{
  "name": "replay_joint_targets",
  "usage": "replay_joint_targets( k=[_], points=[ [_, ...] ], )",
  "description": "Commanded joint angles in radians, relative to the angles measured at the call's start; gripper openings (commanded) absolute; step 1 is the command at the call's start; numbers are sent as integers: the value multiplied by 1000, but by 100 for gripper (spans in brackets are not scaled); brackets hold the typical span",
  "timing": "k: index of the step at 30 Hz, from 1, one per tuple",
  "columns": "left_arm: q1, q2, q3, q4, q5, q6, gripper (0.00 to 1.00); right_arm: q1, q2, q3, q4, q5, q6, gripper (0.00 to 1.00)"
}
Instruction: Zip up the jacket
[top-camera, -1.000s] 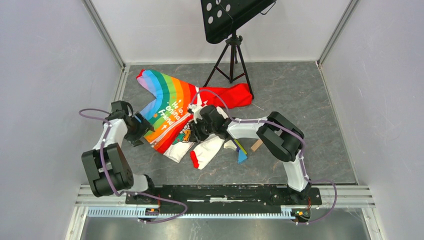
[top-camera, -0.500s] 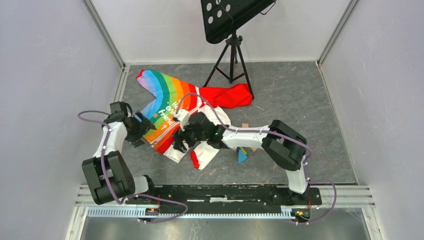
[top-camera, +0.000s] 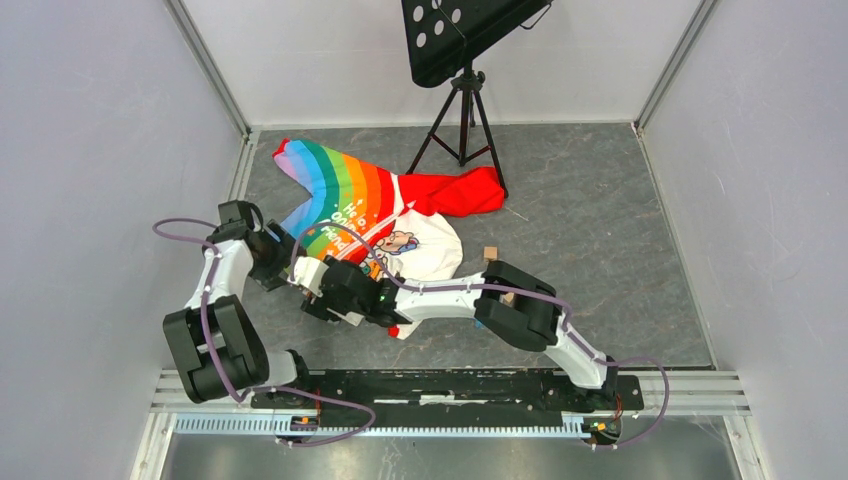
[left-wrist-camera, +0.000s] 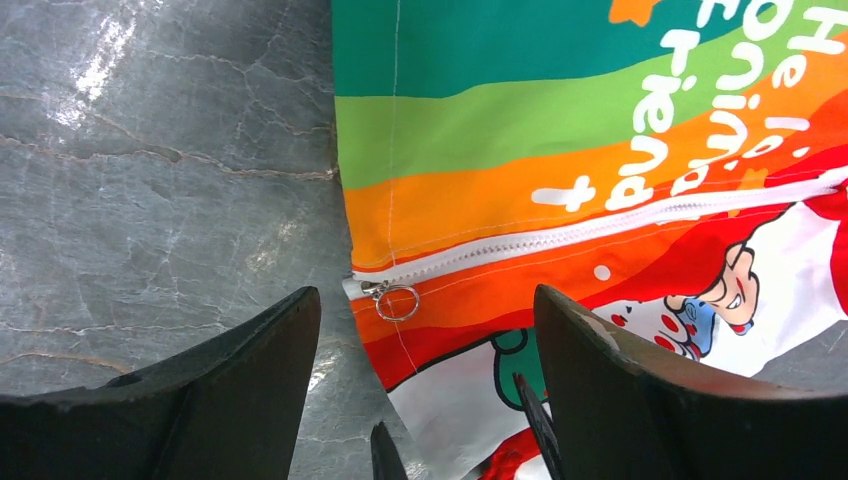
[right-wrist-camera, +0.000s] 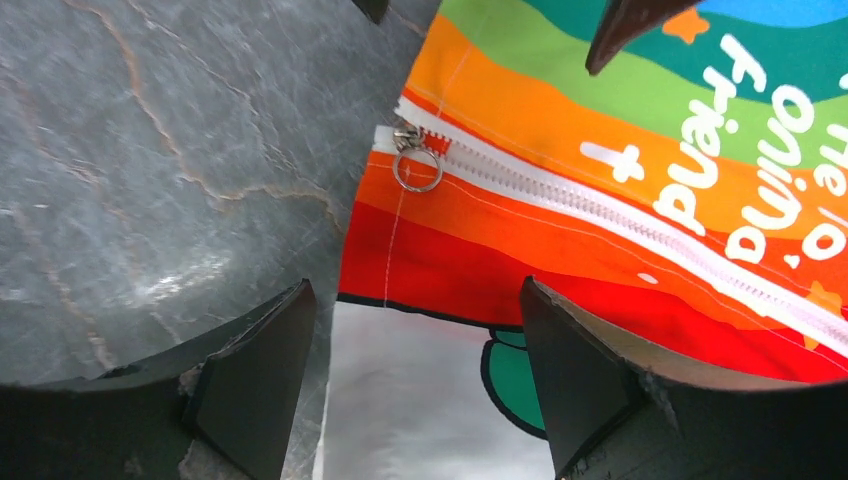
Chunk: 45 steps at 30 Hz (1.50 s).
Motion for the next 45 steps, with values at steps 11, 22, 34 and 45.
replay_joint_targets(
  k=[11,22,34,45],
  points=[
    [42,42,17,45,84,5,83,-5,142,116,88,58,-31,68],
    [42,18,-25,81,158,0,87,-34,14,-9,224,-30,48,10],
    [46,-89,-125,108,338,-205,89,-114,-137,-434,822,-171,194,0],
    [51,-192,-106,5,321,-206,71,-127,-139,-519,930,-226,215,0]
  ],
)
